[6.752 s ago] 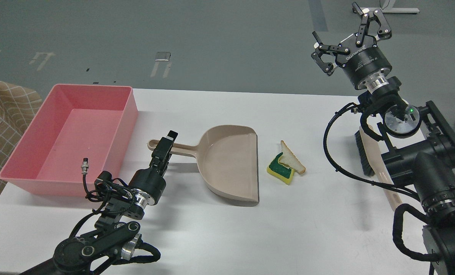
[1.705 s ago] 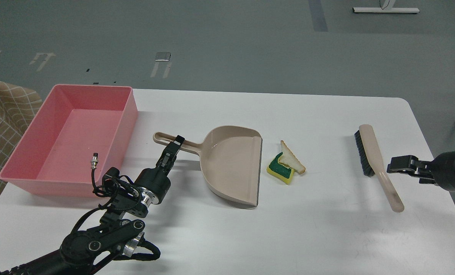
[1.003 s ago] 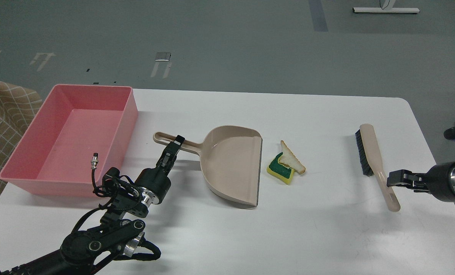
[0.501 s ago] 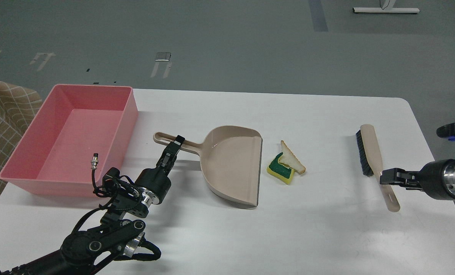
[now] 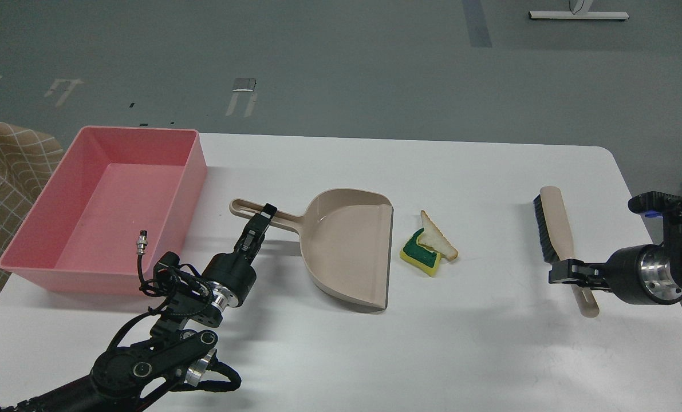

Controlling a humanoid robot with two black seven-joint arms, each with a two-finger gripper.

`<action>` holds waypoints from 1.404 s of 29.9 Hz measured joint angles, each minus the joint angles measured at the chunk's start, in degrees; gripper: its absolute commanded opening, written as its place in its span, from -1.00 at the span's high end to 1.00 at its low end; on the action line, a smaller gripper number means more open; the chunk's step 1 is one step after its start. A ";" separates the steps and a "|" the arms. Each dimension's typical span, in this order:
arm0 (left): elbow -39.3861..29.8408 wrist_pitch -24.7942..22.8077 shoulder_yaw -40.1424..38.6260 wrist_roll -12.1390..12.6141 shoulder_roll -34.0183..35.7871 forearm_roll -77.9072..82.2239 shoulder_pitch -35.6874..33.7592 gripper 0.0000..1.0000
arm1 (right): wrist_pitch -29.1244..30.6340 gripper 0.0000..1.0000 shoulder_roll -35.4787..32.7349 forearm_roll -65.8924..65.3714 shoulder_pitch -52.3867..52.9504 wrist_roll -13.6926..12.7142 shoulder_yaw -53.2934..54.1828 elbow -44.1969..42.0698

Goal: Sweep and dump garbage into bin
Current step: 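Grasp the wooden brush handle with the right gripper and lift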

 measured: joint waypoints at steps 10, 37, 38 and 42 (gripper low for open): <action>0.00 0.00 0.00 0.01 -0.05 0.00 -0.15 1.00 | 0.00 0.03 0.02 0.07 0.05 0.00 -0.36 0.08; 0.02 0.00 0.00 0.01 -0.08 -0.01 -0.10 1.00 | 0.01 1.00 -0.23 0.16 1.07 0.17 0.02 0.38; 0.02 0.00 0.00 0.02 -0.08 -0.01 -0.11 1.00 | 0.00 1.00 -0.22 0.16 1.40 0.17 0.07 0.50; 0.02 0.00 0.00 0.02 -0.13 -0.01 -0.17 1.00 | 0.00 1.00 -0.01 0.16 2.44 0.17 0.18 1.86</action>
